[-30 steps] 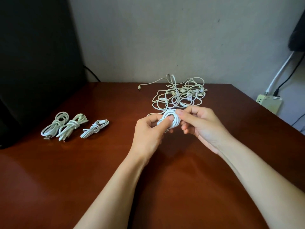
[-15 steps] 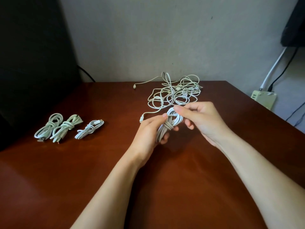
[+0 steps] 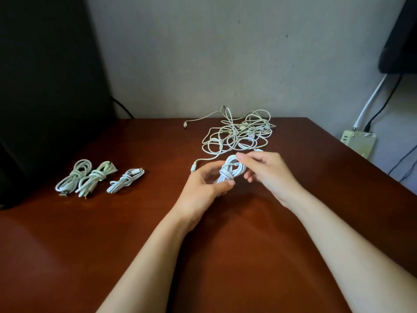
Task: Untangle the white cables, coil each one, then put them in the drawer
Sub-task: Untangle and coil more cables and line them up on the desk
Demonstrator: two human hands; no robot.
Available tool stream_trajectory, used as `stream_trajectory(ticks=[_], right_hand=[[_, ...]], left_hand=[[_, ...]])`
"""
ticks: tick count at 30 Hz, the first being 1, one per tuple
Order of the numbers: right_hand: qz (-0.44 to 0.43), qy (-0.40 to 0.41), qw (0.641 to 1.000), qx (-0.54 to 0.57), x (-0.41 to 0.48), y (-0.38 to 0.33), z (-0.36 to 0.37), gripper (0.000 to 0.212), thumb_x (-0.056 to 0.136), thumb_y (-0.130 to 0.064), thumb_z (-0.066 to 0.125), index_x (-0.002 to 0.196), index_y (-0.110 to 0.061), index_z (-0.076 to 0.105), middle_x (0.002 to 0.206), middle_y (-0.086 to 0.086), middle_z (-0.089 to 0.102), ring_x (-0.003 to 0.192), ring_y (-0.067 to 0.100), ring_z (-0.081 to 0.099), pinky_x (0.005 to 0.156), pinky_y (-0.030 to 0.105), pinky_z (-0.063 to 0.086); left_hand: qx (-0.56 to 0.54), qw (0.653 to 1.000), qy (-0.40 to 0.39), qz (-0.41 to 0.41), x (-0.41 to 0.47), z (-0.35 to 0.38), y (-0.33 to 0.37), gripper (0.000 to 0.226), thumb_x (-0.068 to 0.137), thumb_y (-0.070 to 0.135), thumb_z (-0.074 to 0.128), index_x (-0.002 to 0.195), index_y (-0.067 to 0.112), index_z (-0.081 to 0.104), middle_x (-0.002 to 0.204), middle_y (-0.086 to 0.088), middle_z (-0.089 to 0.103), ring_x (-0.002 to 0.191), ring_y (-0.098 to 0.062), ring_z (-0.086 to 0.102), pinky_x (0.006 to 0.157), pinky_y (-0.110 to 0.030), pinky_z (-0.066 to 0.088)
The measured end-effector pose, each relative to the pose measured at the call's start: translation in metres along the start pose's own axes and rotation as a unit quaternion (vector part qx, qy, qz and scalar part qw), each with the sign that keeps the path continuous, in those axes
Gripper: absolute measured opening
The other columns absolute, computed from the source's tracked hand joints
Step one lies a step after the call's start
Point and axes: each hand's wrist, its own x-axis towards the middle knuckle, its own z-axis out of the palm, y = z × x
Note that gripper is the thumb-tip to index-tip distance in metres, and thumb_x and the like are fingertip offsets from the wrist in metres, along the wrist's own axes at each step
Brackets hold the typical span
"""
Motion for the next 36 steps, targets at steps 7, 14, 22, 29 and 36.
stream_trajectory(ticks=[7, 14, 22, 29, 36], right_hand=[[0.065, -0.074, 0.991, 0.095, -0.004, 0.001, 0.006, 0.015, 0.092, -0.014, 0.059, 0.103, -0.008, 0.068, 0.092, 0.009, 0.070, 0.078, 0.012, 0.064, 0.068, 0.021, 0.054], [0.053, -0.112, 0.992, 0.033, -0.003, -0.010, 0.023, 0.015, 0.095, -0.011, 0.054, 0.099, -0.011, 0.069, 0.098, 0.007, 0.071, 0.090, 0.012, 0.064, 0.084, 0.029, 0.052], [-0.059, -0.171, 0.979, -0.091, -0.005, -0.048, 0.083, 0.014, 0.093, -0.012, 0.059, 0.092, -0.017, 0.071, 0.089, -0.006, 0.071, 0.080, -0.006, 0.063, 0.074, 0.008, 0.044], [-0.123, -0.200, 0.965, -0.118, -0.012, -0.073, 0.164, 0.011, 0.090, -0.019, 0.063, 0.088, -0.026, 0.072, 0.093, -0.004, 0.073, 0.094, 0.009, 0.066, 0.087, 0.026, 0.050], [-0.230, -0.224, 0.921, -0.220, -0.045, -0.089, 0.248, 0.034, 0.092, -0.003, 0.051, 0.122, -0.016, 0.061, 0.124, 0.001, 0.062, 0.117, 0.014, 0.054, 0.094, 0.013, 0.035]], left_hand=[[-0.010, 0.999, 0.047, -0.012, -0.001, -0.001, 0.003, 0.026, 0.086, -0.005, 0.063, 0.107, 0.008, 0.068, 0.085, -0.002, 0.065, 0.074, -0.012, 0.055, 0.070, -0.021, 0.047], [0.086, 0.995, 0.056, 0.001, -0.011, -0.017, 0.015, 0.015, 0.084, 0.004, 0.068, 0.094, 0.015, 0.071, 0.080, -0.004, 0.068, 0.075, -0.019, 0.063, 0.082, -0.033, 0.054], [0.327, 0.936, 0.120, 0.057, -0.049, -0.080, 0.045, 0.024, 0.085, 0.026, 0.068, 0.106, 0.015, 0.067, 0.083, 0.002, 0.065, 0.081, -0.018, 0.065, 0.070, -0.028, 0.050], [0.414, 0.881, 0.210, 0.093, -0.100, -0.138, 0.066, 0.032, 0.091, 0.024, 0.062, 0.121, 0.011, 0.064, 0.108, 0.003, 0.065, 0.091, -0.008, 0.058, 0.076, -0.019, 0.042], [0.399, 0.852, 0.332, 0.071, -0.139, -0.197, 0.052, 0.032, 0.088, 0.025, 0.067, 0.118, 0.013, 0.068, 0.109, -0.003, 0.071, 0.103, -0.016, 0.064, 0.089, -0.031, 0.050]])
